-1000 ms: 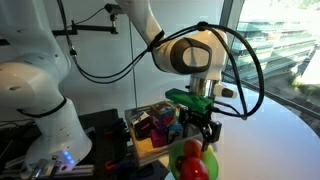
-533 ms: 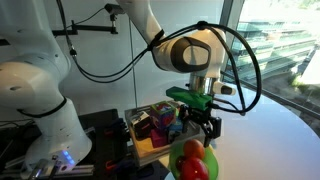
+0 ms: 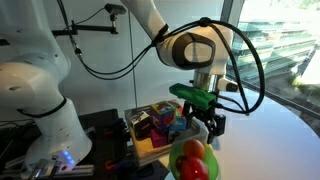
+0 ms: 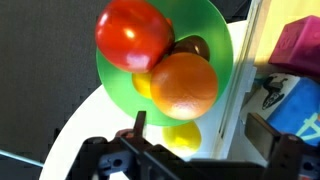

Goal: Place the toy orange in the bowl

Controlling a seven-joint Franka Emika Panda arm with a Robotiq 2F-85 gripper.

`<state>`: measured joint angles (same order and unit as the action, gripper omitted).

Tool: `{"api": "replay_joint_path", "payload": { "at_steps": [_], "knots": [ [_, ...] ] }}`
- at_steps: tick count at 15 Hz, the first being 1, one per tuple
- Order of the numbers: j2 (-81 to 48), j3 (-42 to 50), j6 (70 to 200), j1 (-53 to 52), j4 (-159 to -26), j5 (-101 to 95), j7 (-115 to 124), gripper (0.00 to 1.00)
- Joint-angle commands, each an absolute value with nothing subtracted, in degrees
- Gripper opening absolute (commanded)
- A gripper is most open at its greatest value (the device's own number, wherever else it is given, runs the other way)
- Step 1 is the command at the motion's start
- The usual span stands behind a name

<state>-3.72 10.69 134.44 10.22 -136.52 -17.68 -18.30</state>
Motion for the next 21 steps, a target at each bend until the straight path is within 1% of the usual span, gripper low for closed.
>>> {"api": "replay_joint_path", "payload": {
  "at_steps": [1, 17, 21],
  "knots": [
    [-2.9, 11.0, 133.7, 11.4, -135.6, -14.5, -22.6, 1.00],
    [-1.4, 13.7, 133.5, 14.4, -136.1, -9.6, -29.0, 1.00],
    [-3.1, 13.1, 134.0, 13.9, -135.6, -6.6, -32.4, 1.00]
  ]
}}
